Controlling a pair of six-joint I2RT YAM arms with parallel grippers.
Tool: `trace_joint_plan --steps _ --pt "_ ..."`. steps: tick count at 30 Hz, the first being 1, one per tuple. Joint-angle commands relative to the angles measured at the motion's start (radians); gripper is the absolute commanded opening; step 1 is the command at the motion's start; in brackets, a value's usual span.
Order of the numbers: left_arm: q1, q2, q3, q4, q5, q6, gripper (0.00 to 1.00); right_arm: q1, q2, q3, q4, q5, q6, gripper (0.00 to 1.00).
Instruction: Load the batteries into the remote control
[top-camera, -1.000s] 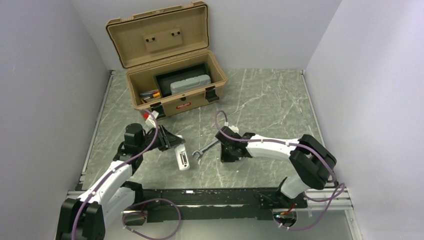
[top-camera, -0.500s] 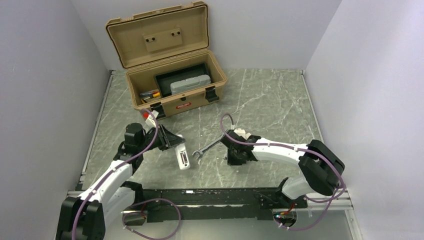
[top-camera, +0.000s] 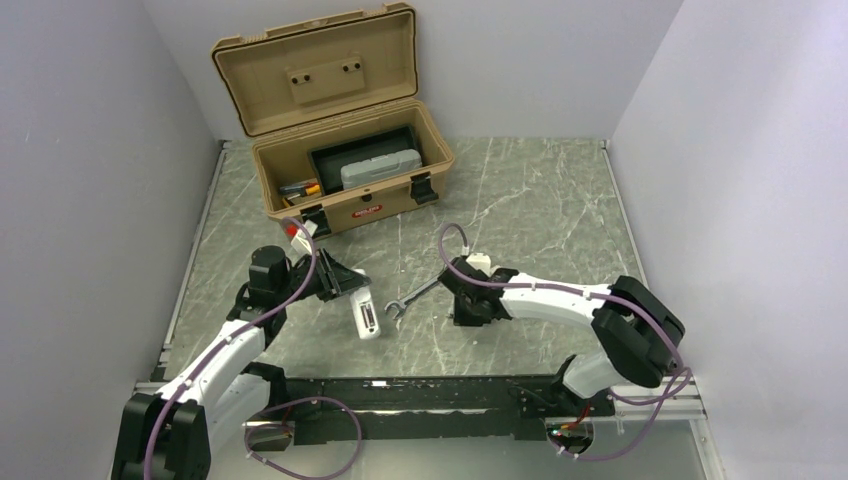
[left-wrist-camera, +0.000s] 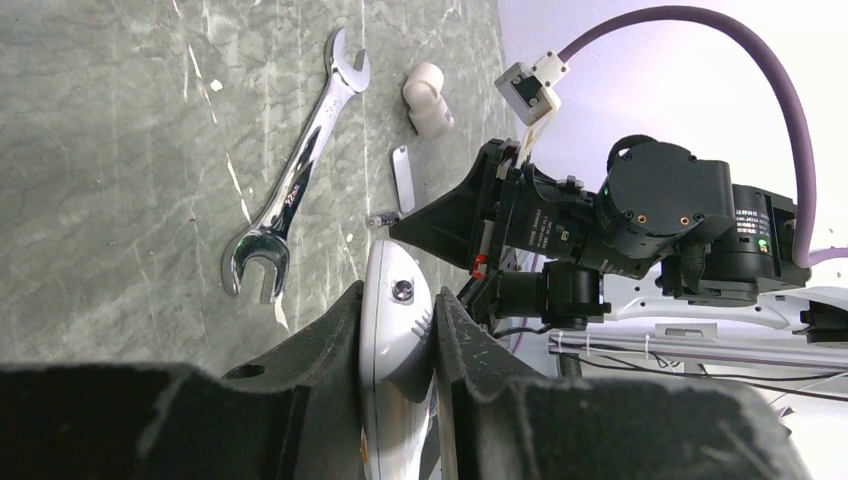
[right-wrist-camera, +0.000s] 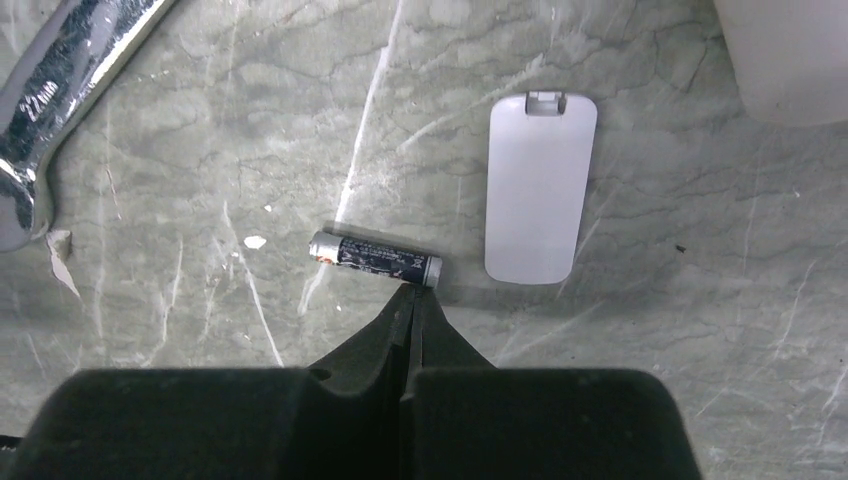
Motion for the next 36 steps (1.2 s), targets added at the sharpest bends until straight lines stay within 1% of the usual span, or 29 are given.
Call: trace_joint_plan --steps 1,11,12,13,14,15,18,23,32,36 --pt "0.005 0.004 0.007 0.041 0.024 0.000 0.00 -0.011 0.044 0.033 -0.005 0.055 0.003 0.00" --pt "0.005 0.005 0.004 0.036 0.020 0.007 0.00 -0.016 0.105 0.077 -0.030 0.105 -0.031 0.00" --pt "0.005 0.005 0.004 0.037 0.019 0.007 0.00 -0.017 0.106 0.077 -0.033 0.113 -0.032 0.00" --pt "0.005 0.005 0.002 0.039 0.020 0.005 0.00 -0.018 0.058 0.073 -0.036 0.121 -0.032 0.00" --pt "0.005 0.005 0.001 0.040 0.022 0.004 0.00 -0.018 0.103 0.072 -0.036 0.130 -0.034 0.00" --pt "0.005 0.005 0.002 0.041 0.022 0.005 0.00 -0.020 0.113 0.073 -0.039 0.136 -0.035 0.00" --pt "0.005 0.008 0.006 0.035 0.022 0.008 0.00 -0.026 0.128 0.078 -0.043 0.150 -0.043 0.00" --pt "0.004 0.007 0.010 0.032 0.020 0.010 0.00 -0.033 0.144 0.089 -0.002 0.143 -0.059 0.00" --pt "0.005 0.001 0.012 0.021 0.021 0.012 0.00 -0.066 0.247 0.180 0.002 0.221 -0.108 0.00" --pt "0.006 -0.003 0.010 0.018 0.022 0.012 0.00 -0.084 0.274 0.204 0.036 0.210 -0.130 0.00"
